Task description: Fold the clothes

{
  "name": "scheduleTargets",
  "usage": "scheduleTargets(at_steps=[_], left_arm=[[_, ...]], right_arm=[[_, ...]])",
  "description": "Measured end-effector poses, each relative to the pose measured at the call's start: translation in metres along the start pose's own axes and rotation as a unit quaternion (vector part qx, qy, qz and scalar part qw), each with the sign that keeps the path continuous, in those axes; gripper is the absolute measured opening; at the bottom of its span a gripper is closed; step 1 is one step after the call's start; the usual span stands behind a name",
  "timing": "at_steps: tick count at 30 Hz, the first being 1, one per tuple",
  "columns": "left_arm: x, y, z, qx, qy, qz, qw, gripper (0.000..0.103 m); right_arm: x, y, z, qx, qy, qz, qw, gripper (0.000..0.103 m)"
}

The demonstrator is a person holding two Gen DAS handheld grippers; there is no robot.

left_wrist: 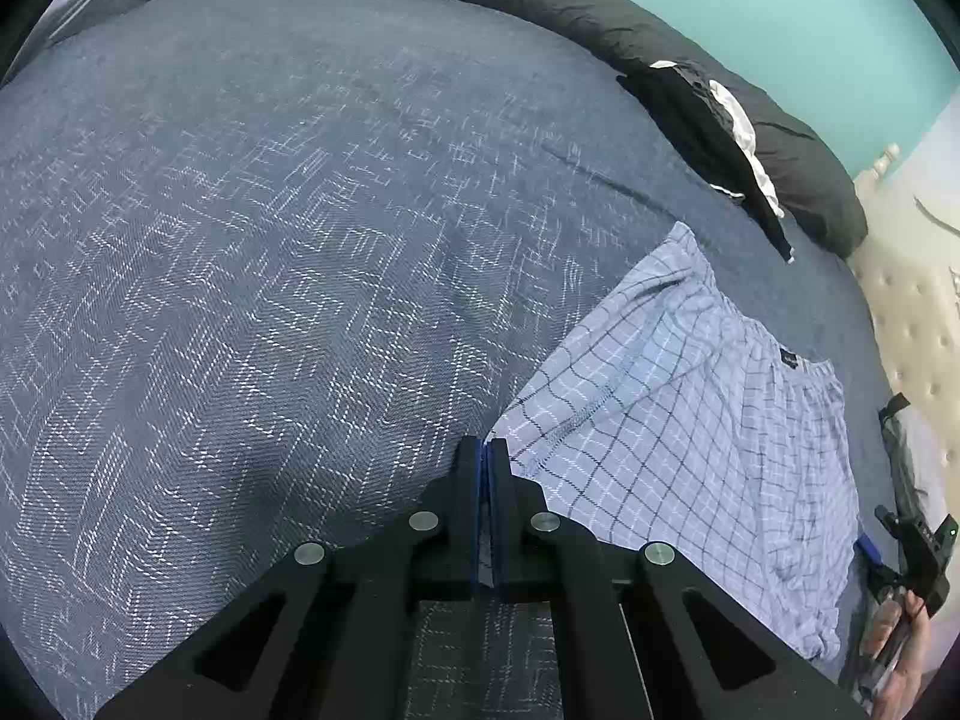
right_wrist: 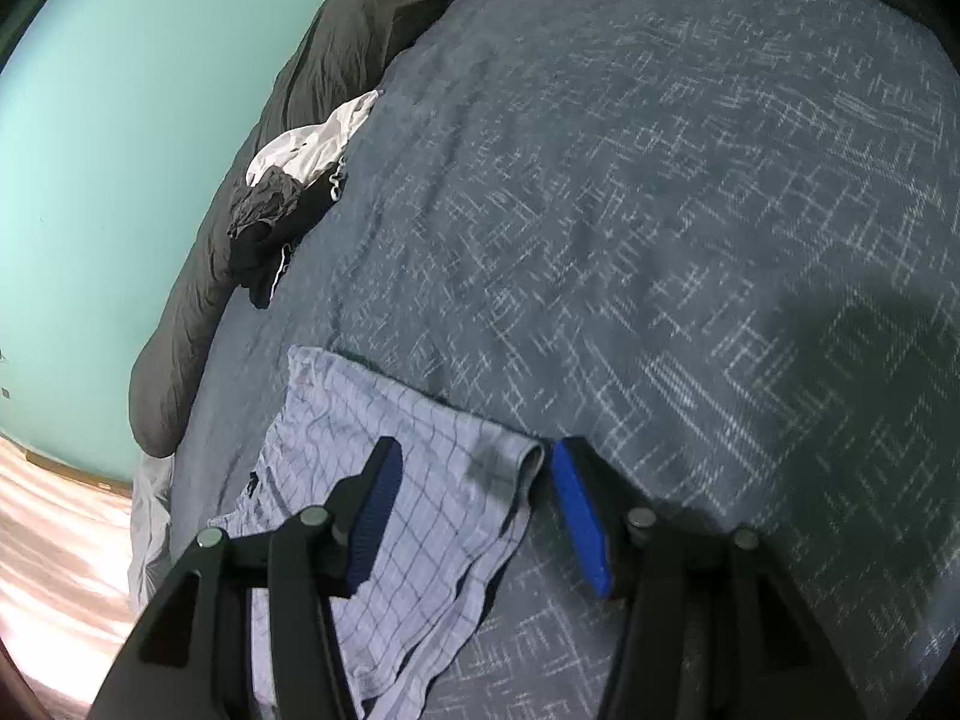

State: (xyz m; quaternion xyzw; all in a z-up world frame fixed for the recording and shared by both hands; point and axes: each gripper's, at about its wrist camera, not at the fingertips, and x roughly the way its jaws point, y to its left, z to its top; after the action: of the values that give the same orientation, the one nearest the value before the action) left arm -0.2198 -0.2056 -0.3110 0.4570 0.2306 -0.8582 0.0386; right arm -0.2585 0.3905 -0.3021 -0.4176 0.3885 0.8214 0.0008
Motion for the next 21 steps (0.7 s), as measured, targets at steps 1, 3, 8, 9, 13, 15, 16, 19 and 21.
scheduleTargets(at_steps=[1, 3, 8, 9, 13, 15, 16, 19, 21], left_arm=[[0.0, -0.001, 0.0, 0.002, 0.0, 0.002, 1.0, 0.002], [0.001, -0.002, -0.001, 0.007, 0.001, 0.004, 1.0, 0.002], [0.001, 0.0, -0.001, 0.006, 0.002, 0.004, 1.0, 0.002], [0.001, 0.0, -0.001, 0.005, 0.002, 0.003, 1.0, 0.002], [0.002, 0.0, 0.0, 0.006, 0.004, 0.004, 1.0, 0.002], [0.003, 0.0, -0.001, 0.007, 0.004, 0.005, 1.0, 0.002], [0.003, 0.0, -0.001, 0.007, 0.004, 0.006, 0.9999, 0.002], [0.001, -0.001, 0.001, 0.009, 0.0, 0.008, 0.9999, 0.002], [-0.001, -0.002, 0.002, 0.01, -0.002, 0.01, 0.9999, 0.002]], right_arm=[[0.001, 0.001, 0.0, -0.005, 0.0, -0.005, 1.0, 0.041], [0.003, 0.001, -0.001, -0.011, 0.002, -0.01, 1.0, 0.029], [0.008, -0.004, -0.002, -0.007, 0.008, -0.002, 1.0, 0.007], [0.007, -0.004, -0.002, -0.007, 0.005, 0.001, 1.0, 0.006], [0.001, -0.009, 0.0, 0.004, -0.009, 0.004, 1.0, 0.004], [-0.001, -0.013, 0.002, 0.012, -0.012, 0.005, 1.0, 0.004], [-0.001, -0.014, 0.002, 0.016, -0.012, 0.006, 1.0, 0.004], [0.001, -0.016, 0.002, 0.022, -0.011, 0.006, 1.0, 0.004], [0.001, -0.016, 0.002, 0.028, -0.013, 0.011, 0.999, 0.004]])
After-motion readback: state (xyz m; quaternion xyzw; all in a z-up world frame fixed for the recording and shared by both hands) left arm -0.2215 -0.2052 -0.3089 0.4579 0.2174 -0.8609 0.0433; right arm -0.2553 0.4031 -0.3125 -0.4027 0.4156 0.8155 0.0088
